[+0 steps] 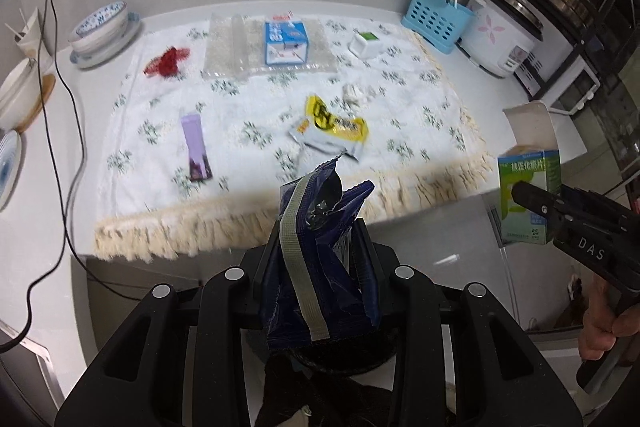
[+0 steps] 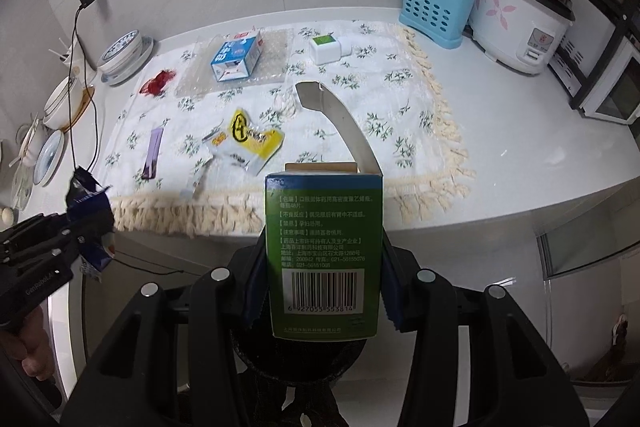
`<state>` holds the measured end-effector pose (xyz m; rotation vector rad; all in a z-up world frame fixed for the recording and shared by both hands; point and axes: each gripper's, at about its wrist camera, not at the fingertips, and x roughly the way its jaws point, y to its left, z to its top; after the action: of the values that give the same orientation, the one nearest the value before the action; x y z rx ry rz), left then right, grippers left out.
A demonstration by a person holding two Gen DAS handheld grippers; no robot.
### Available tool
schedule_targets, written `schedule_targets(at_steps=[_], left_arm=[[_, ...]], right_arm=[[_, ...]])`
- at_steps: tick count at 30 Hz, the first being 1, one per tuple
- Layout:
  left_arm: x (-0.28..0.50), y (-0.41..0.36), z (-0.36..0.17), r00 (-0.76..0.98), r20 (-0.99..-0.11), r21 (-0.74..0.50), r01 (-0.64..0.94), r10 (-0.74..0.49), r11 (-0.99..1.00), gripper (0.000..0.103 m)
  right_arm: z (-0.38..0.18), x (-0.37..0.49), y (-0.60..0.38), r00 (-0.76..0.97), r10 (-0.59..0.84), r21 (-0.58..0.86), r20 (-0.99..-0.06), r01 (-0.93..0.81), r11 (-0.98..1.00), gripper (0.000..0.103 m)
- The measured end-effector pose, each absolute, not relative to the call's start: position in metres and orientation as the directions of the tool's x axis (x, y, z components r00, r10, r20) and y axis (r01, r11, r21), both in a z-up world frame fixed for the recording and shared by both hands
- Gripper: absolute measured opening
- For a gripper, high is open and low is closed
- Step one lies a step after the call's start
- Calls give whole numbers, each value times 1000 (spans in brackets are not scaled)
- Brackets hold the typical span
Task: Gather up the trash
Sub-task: 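Lift the blue wrapper and green box and carry both down over the bin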
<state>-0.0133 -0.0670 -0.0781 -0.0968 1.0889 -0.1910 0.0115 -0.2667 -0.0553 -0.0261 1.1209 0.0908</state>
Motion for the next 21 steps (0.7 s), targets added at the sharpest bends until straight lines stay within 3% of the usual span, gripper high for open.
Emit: schedule_targets(at_steps=[21], left_arm=[[-81, -89, -142, 406, -890, -188, 82, -205, 979, 33]], right_arm=[[-123, -62, -281, 346, 67, 21, -936, -136, 990, 45]])
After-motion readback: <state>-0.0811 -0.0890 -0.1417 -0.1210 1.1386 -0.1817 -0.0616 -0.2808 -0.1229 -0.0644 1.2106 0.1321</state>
